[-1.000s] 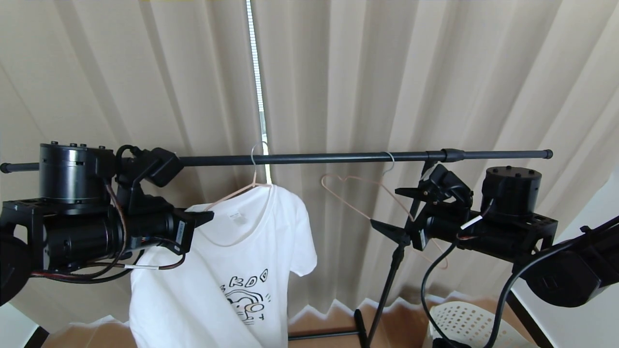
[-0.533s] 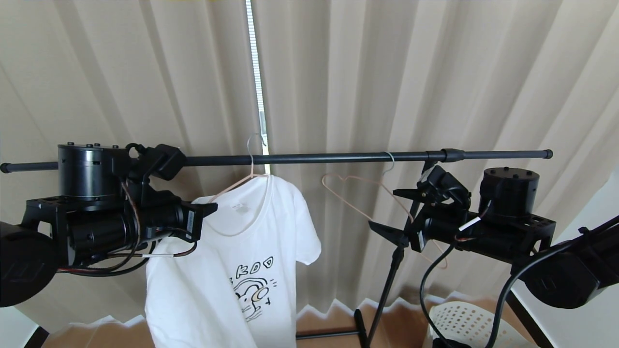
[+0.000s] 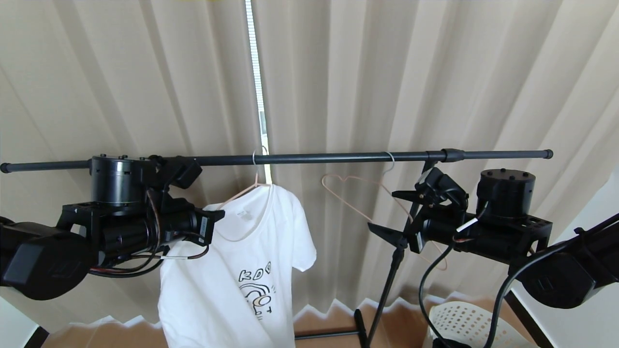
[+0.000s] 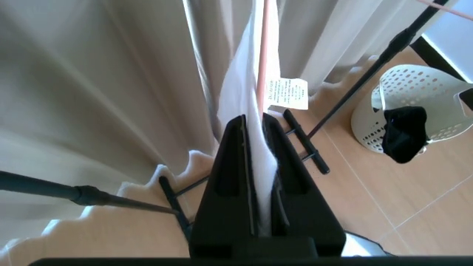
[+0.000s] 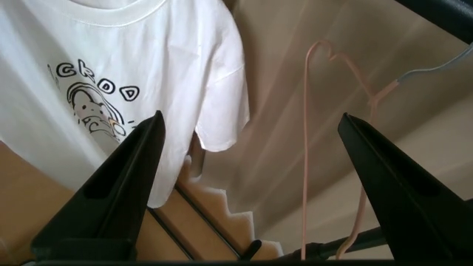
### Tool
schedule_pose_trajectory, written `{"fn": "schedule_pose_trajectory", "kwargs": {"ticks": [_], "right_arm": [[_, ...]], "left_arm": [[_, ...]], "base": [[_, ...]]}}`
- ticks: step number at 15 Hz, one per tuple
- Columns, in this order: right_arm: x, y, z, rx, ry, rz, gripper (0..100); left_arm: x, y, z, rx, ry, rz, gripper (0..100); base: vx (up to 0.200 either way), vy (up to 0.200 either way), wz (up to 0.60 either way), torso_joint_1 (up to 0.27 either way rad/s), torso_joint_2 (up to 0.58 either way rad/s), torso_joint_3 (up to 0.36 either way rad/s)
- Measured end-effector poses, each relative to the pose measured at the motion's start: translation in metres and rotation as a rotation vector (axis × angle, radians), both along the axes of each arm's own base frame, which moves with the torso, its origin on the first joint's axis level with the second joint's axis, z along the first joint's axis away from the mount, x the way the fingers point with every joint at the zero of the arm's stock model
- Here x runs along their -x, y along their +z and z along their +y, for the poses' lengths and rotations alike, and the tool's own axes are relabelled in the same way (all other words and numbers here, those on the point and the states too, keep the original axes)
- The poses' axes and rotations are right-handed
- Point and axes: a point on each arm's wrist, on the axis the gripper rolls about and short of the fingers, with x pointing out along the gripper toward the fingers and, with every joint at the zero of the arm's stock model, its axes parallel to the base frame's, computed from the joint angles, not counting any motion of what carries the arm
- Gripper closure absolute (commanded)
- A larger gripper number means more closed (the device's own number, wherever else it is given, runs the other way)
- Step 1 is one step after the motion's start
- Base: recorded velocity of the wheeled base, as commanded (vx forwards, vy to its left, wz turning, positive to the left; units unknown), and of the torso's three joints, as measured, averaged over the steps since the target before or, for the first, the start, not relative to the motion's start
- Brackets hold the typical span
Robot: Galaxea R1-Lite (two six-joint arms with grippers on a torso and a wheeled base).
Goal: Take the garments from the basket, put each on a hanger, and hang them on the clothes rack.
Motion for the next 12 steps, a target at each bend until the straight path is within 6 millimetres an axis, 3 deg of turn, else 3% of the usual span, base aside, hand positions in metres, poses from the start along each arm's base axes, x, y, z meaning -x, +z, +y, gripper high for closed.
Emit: {"fn": "schedule_pose_trajectory", "kwargs": {"ticks": [4, 5, 12], "right_arm": [[0.0, 0.0, 0.0, 0.0, 0.0, 0.001, 0], [0.0, 0.0, 0.0, 0.0, 0.001, 0.001, 0], [0.003, 0.003, -0.001, -0.002, -0.004, -0.006, 0]], "left_arm": [[-0.002, -0.003, -0.001, -0.007, -0.006, 0.005, 100], [-0.001, -0.003, -0.002, -0.008, -0.009, 0.005, 0], [0.012, 0.01, 0.001, 0.008, -0.01, -0.03, 0]], "base": [[0.0, 0.0, 0.0, 0.0, 0.0, 0.0], [0.0, 0.0, 0.0, 0.0, 0.0, 0.0], [0.0, 0.0, 0.0, 0.0, 0.0, 0.0]]}}
